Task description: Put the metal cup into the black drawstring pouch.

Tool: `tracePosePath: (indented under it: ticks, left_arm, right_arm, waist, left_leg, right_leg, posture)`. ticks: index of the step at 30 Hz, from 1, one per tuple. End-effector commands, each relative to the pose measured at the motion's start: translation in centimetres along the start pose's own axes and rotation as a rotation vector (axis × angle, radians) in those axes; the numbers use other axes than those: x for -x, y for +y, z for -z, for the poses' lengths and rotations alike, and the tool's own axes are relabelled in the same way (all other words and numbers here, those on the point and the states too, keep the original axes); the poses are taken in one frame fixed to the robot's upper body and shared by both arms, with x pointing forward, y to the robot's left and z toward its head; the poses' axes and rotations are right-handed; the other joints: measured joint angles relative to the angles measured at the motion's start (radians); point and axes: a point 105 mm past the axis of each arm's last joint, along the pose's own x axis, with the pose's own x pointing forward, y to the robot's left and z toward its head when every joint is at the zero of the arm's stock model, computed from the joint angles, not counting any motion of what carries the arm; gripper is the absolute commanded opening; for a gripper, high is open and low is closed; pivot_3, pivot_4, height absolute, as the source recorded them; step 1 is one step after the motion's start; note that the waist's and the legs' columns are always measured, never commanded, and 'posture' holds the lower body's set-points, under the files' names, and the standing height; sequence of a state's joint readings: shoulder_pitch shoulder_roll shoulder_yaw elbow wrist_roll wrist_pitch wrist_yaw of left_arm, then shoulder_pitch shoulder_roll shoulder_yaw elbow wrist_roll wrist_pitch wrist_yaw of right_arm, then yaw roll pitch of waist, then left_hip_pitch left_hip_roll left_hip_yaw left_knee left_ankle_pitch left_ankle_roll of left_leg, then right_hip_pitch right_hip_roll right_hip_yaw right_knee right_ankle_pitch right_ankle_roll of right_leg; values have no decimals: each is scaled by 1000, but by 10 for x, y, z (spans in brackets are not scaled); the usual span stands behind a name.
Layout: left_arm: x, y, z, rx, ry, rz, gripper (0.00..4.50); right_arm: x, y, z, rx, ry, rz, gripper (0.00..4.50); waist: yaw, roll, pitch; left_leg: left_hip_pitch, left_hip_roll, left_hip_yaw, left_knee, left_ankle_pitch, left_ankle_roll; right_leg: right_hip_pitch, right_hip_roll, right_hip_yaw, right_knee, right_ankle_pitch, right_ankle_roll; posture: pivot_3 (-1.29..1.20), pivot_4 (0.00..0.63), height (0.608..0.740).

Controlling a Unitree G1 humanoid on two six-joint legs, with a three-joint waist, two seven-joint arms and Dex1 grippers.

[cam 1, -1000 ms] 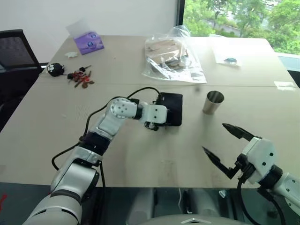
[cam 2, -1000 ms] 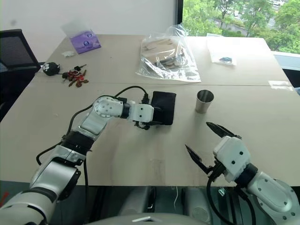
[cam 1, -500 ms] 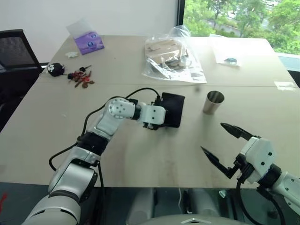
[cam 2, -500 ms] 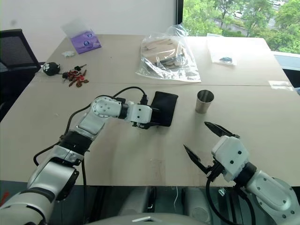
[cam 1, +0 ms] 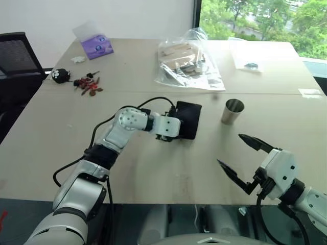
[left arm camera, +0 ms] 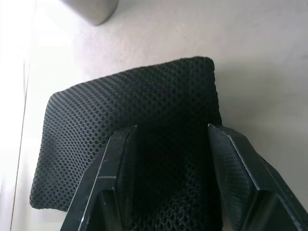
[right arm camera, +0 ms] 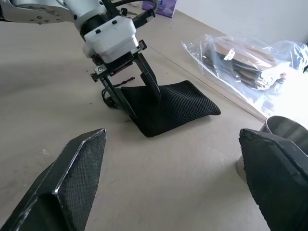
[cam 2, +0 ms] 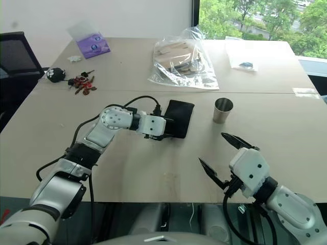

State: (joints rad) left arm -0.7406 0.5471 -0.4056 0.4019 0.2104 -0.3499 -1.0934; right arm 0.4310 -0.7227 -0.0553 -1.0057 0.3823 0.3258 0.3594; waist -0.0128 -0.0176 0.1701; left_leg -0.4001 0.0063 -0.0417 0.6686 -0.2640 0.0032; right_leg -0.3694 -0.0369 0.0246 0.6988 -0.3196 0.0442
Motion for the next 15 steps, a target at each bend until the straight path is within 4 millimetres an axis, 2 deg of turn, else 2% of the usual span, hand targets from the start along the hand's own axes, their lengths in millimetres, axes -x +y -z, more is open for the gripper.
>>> tracePosePath:
  ticks: [1, 2, 4, 5, 7, 10, 15]
  left_arm:
    - [-6, -2, 1, 17, 10, 40, 1581]
    - [-7, -1, 0, 77, -3, 49, 1206]
    - [-8, 1, -3, 234, -38, 71, 141]
    - [-7, 2, -7, 355, -65, 100, 22]
    - [-1, 4, -18, 600, -128, 193, 22]
    - [8, 18, -32, 847, -189, 242, 22]
    - [21, 43, -37, 1075, -203, 210, 22]
  right_arm:
    - [1, 3, -13, 21, -46, -7, 4500]
    - [1, 3, -13, 22, -45, -6, 4500]
    - [1, 2, -13, 24, -44, -4, 4500]
    - [2, 2, -13, 25, -43, -4, 4500]
    - [2, 2, -13, 25, -43, -1, 4500]
    - [1, 2, -13, 25, -42, 2, 4500]
    - [-1, -2, -14, 23, -40, 10, 4500]
  waist:
    - [0, 0, 0]
    - [0, 0, 0]
    - [0, 0, 0]
    - [0, 0, 0]
    - [-1, 0, 0]
    - [-4, 0, 0]
    - [-6, 0, 0]
  left_leg:
    - [0, 0, 0, 0, 0, 0]
    - [0, 0, 0, 0, 0, 0]
    - [0, 0, 0, 0, 0, 0]
    - [0, 0, 0, 0, 0, 0]
    - [0, 0, -1, 1, 0, 0]
    - [-1, -1, -2, 1, 0, 0]
    - [-1, -1, -3, 1, 0, 0]
  right_leg:
    - [0, 0, 0, 0, 0, 0]
    - [0, 0, 0, 0, 0, 0]
    - [0, 0, 0, 0, 0, 0]
    - [0, 0, 0, 0, 0, 0]
    - [1, 0, -2, 0, 0, 0]
    - [0, 1, -3, 0, 0, 0]
    - [0, 1, -3, 0, 0, 0]
  posture:
    - [0, 150, 740]
    - [0, 150, 740]
    - [0, 150, 740]
    - [0, 150, 740]
    - [0, 150, 740]
    - [0, 150, 740]
    - [0, 150, 740]
